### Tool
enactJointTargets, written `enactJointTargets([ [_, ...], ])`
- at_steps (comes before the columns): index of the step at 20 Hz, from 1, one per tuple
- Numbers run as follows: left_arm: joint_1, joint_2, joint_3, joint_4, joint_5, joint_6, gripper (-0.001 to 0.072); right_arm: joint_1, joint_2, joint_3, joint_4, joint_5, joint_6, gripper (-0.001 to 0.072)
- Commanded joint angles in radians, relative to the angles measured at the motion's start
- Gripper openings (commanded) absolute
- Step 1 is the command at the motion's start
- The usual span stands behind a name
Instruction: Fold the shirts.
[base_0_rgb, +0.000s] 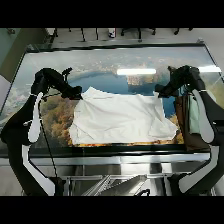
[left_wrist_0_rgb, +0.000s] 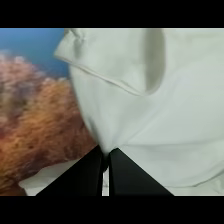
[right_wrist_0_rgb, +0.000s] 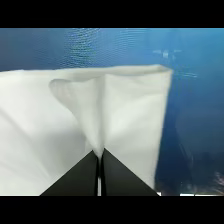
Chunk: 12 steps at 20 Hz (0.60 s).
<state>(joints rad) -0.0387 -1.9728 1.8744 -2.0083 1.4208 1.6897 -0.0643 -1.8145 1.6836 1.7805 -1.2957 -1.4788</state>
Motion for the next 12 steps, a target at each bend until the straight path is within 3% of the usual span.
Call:
enactJointTargets([
  [1, 0.042, 0.003, 0.001, 0.078, 0.05, -0.045, 0.0013, -0.075, 0.084, 0.015, -0.027, -0.098, -0.018, 0.0014],
  [5, 0.052, 0.01, 0.001, 0.07, 0.056, -0.046, 0.0013, -0.153, 0.088, -0.001, 0.092, -0.131, -0.031, 0.0013],
  [7, 0.035, 0.069, 0.002, 0.07, 0.033, -0.045, 0.0013, -0.161, 0.119, 0.006, 0.242, -0.085, -0.074, 0.0012],
  [10, 0.031, 0.254, 0.154, 0.069, 0.056, -0.045, 0.0013, -0.19, 0.23, 0.121, 0.586, -0.031, -0.195, 0.0012],
  [12, 0.039, 0.439, 0.299, 0.071, 0.037, -0.064, 0.0013, -0.217, 0.353, 0.263, 0.662, -0.021, -0.26, 0.0012],
])
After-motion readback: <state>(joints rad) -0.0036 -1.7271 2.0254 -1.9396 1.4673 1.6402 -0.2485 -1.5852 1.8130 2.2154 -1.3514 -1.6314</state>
